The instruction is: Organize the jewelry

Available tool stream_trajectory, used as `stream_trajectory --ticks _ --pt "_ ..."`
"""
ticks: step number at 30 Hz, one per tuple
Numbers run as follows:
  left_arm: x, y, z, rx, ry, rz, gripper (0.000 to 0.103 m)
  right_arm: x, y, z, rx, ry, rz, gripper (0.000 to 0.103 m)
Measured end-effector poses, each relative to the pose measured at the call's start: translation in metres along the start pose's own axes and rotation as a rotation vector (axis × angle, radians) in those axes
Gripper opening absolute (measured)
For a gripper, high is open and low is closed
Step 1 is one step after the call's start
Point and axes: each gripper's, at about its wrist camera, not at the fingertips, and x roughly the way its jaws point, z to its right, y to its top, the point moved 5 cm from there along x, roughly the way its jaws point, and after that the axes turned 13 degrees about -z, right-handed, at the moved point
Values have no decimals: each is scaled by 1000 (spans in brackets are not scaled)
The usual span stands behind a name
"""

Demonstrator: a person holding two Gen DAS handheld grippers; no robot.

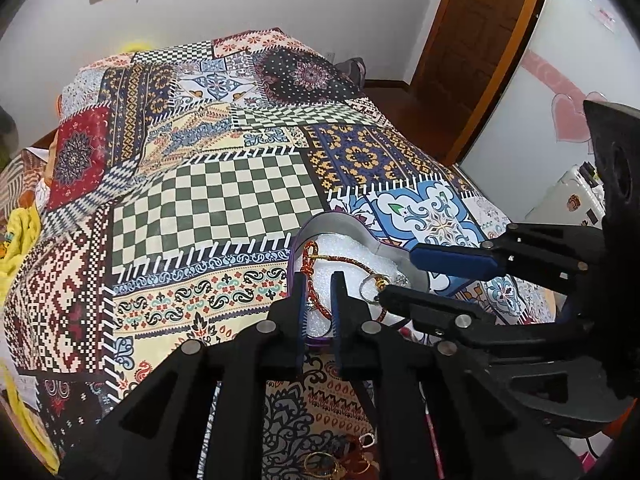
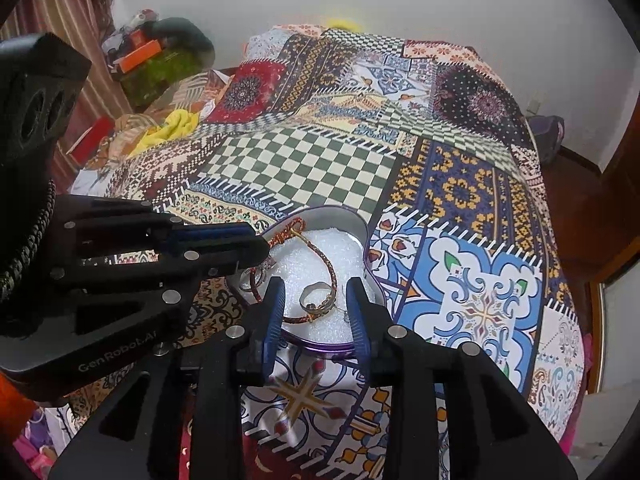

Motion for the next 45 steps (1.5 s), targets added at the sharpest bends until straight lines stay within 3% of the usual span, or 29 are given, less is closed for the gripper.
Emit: stream_trajectory --ticks 11,26,36,45 --pt "-37 -8 -2 -22 38 62 16 -35 -6 -6 1 -39 63 29" --pt "-87 -50 -8 -52 86 103 28 -67 -25 -25 3 -48 110 29" --pt "-79 -85 -24 -86 95 52 30 -54 -43 -42 9 -20 73 30" --pt "-61 -109 -33 -110 95 1 30 -22 -61 -58 0 12 -15 30"
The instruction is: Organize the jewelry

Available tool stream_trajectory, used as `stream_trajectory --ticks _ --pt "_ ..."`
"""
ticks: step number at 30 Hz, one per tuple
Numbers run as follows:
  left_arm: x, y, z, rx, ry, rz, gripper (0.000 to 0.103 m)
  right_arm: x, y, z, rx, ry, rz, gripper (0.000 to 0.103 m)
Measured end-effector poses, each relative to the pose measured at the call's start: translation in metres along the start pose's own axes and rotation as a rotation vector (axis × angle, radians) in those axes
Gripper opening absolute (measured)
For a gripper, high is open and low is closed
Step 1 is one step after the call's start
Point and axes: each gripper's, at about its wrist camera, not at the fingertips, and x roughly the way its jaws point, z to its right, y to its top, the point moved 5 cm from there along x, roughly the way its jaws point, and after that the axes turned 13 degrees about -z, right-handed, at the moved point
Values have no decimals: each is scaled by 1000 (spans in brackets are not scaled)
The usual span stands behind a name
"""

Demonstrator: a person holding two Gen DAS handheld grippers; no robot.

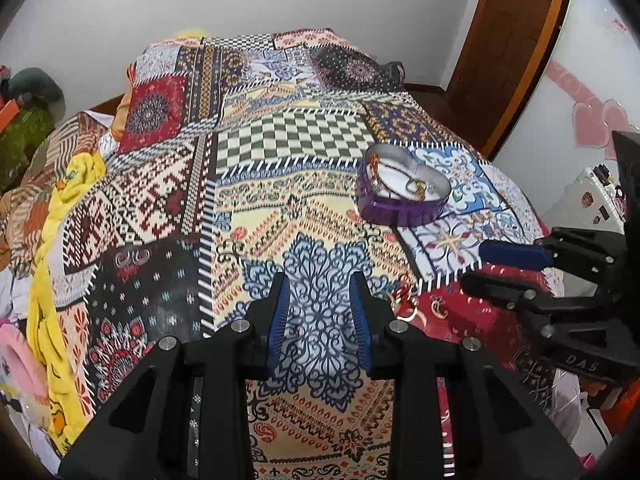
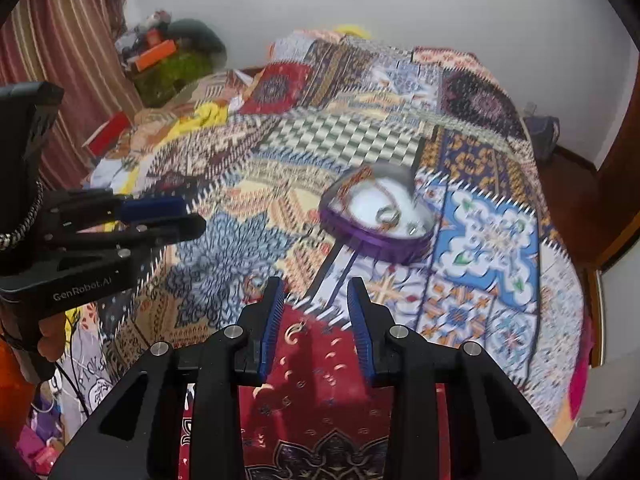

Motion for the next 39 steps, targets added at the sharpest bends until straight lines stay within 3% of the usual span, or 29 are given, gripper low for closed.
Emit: stream_trajectory --ticks 14,24,28,39 --pt "30 -20 -10 -20 -9 -54 30 42 -5 -20 -32 38 -113 30" --pt "36 -26 -18 -46 -29 -62 30 46 -1 -22 -33 29 -95 29" --pt "39 -27 -13 -39 -41 -67 30 49 -1 -22 -36 22 -95 10" --pt "40 -23 12 17 -76 -78 30 39 -5 -8 -1 28 -75 6"
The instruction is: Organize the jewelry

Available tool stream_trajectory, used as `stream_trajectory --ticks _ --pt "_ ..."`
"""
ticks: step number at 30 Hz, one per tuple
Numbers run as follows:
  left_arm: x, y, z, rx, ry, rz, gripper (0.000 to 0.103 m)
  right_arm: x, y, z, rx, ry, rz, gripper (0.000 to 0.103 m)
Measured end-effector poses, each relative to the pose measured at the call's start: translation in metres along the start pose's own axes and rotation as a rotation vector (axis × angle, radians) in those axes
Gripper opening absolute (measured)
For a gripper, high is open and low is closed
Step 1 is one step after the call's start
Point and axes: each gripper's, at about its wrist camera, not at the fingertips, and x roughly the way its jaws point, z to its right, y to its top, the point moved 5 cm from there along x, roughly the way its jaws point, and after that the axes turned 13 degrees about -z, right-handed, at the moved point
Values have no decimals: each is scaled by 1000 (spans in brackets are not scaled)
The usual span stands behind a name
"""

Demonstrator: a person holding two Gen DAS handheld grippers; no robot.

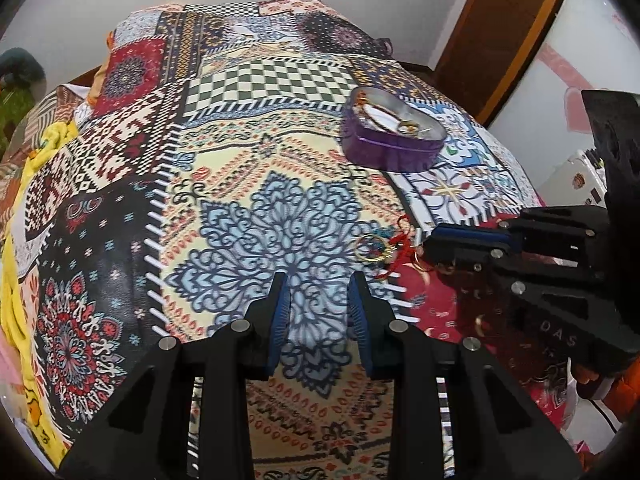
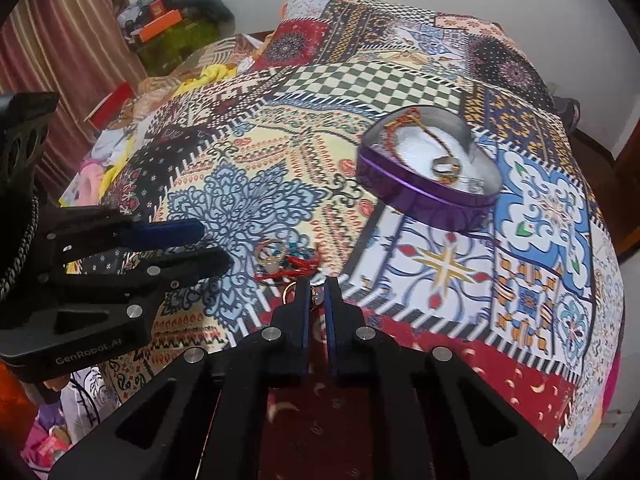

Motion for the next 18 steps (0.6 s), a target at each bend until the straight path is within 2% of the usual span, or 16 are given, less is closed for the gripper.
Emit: stream_trajectory --ticks 9,18 --pt "7 11 14 16 -11 -8 30 -15 -7 23 41 -28 39 6" --pt "12 20 26 43 -9 -7 30 -14 -13 39 71 -13 32 6"
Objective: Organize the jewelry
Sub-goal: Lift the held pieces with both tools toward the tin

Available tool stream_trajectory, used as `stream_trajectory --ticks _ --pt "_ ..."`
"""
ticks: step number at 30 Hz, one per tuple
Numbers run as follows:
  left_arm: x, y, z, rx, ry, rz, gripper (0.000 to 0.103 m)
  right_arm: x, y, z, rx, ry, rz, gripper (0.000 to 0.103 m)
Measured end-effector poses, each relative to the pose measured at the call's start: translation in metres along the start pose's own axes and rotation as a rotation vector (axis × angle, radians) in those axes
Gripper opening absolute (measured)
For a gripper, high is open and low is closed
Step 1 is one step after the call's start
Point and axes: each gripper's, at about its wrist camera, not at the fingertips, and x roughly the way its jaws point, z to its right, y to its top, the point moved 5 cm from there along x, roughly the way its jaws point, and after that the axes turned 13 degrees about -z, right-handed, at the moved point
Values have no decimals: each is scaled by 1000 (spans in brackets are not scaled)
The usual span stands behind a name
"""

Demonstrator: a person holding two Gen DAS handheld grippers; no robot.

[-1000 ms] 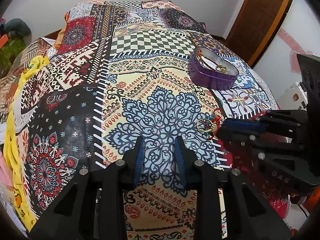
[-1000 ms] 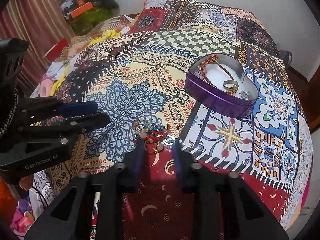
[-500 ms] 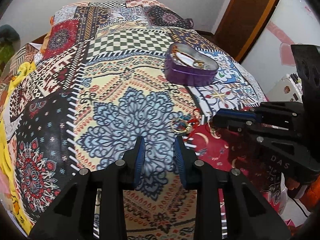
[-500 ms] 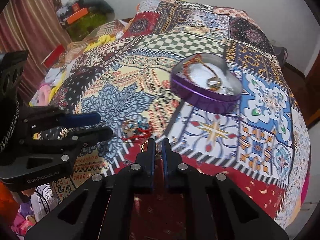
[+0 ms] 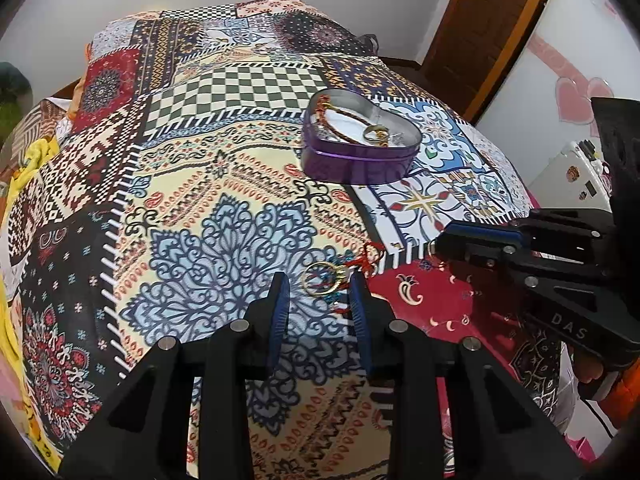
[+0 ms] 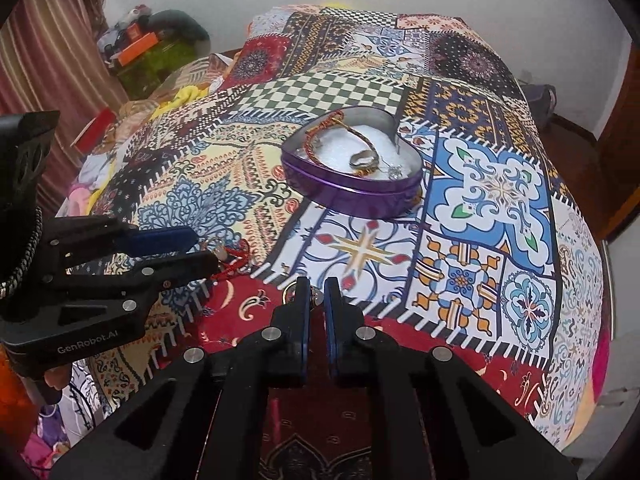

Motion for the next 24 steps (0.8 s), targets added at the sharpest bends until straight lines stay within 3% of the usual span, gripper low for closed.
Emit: stream_trajectory --ticks 24 --pt "-10 3 6 5 -6 54 24 -11 0 8 16 1 24 6"
